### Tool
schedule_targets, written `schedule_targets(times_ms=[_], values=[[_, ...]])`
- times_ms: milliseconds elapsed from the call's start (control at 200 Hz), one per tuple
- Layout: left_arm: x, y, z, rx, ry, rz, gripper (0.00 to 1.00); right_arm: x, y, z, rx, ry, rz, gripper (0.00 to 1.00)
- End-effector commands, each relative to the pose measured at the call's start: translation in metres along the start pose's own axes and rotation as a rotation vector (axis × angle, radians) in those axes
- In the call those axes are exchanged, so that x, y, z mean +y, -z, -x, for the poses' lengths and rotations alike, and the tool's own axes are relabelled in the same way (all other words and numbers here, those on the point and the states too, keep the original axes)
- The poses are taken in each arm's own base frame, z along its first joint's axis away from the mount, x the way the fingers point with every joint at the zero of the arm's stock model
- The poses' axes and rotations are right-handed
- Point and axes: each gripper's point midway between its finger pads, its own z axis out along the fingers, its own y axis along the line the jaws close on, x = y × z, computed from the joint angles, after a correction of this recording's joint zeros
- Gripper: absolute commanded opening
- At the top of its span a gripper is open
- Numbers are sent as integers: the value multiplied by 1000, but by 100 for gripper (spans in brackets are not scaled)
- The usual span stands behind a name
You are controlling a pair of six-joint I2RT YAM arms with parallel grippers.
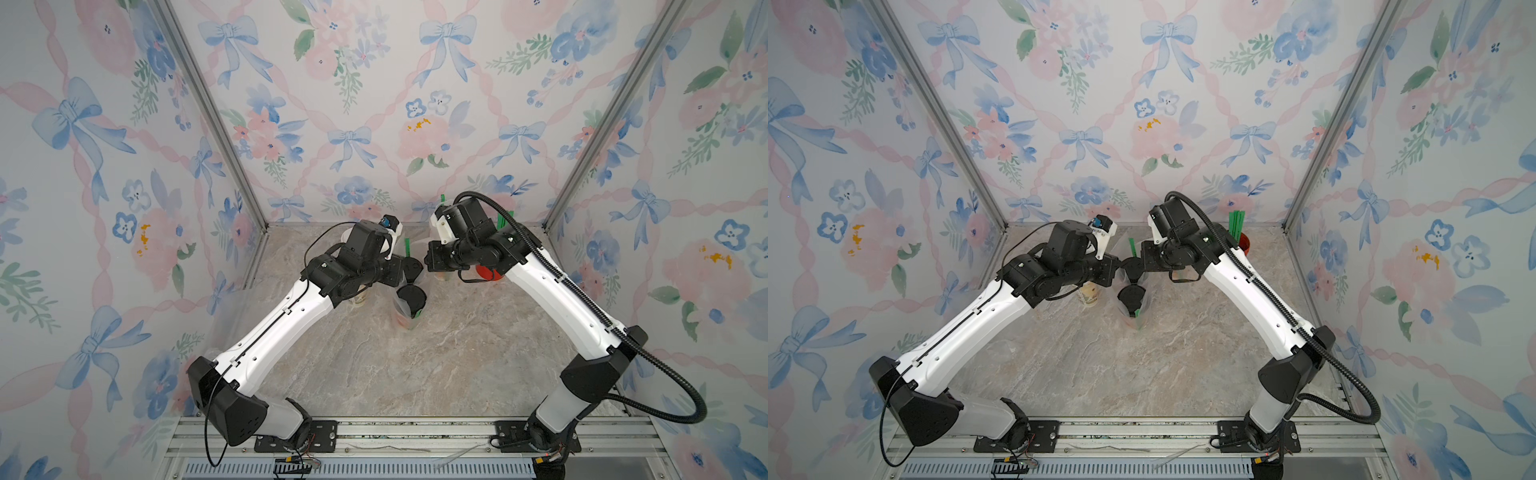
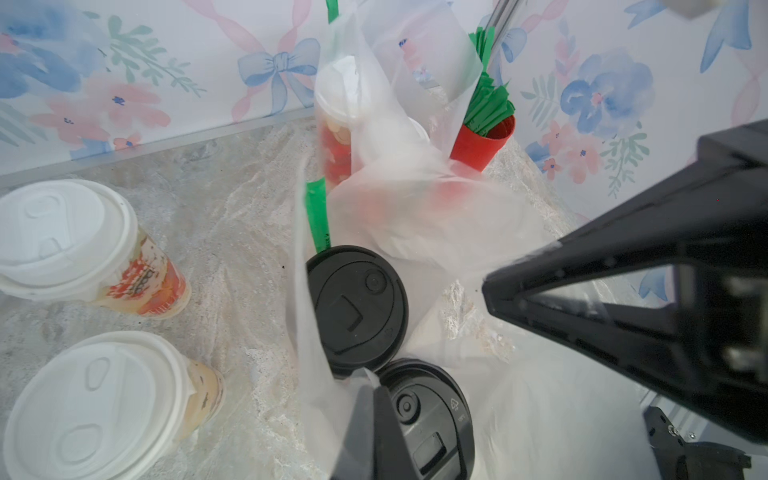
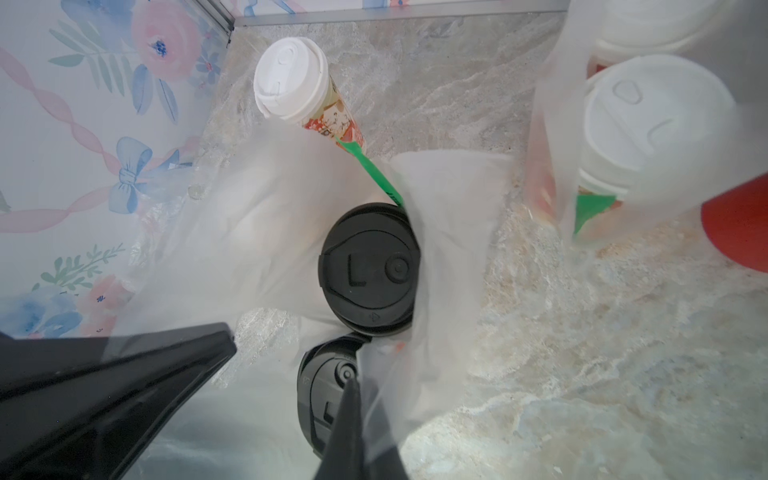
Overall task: Pack milk tea into plastic carrier bags
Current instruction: Pick up the plastic carrier bag from the center of the board, then place the plastic carrier bag at the center of the board.
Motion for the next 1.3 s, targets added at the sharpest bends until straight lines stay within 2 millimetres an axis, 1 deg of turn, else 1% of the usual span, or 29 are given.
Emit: schedule_targets(times_ms=[0,75,100,210,375,545,580,680,790,925,1045,1155,1295], values=[[13,-2,27,-58,-46,26,1,6,-3,35,-102,45,37,0],[25,-11,34,-67,-45,57,1,5,-10,50,-146,47,47,0],[27,-12,40,-78,-44,63,1,2,-13,55,-156,43,42,0],[37,-26,52,-90,-47,89,1,-10,-23,77,-202,36,17,0],[49,-44,71,-136,-59,114,1,-26,-42,102,-241,30,5,0],[62,-64,90,-161,-70,130,0,-41,-56,130,-274,6,2,0],[65,-67,96,-168,-74,135,0,-45,-63,133,-268,1,-2,0],[71,-80,108,-178,-83,135,0,-53,-71,146,-278,-3,-9,0],[79,-93,118,-183,-79,129,0,-60,-80,154,-287,-10,-21,0],[87,-108,122,-180,-64,112,0,-68,-87,159,-293,-27,-22,0],[92,-118,121,-169,-53,99,1,-72,-94,158,-284,-29,-27,0],[94,-128,115,-151,-46,95,2,-76,-99,156,-272,-27,-36,0],[97,-133,111,-137,-35,91,6,-79,-105,153,-263,-21,-51,0]])
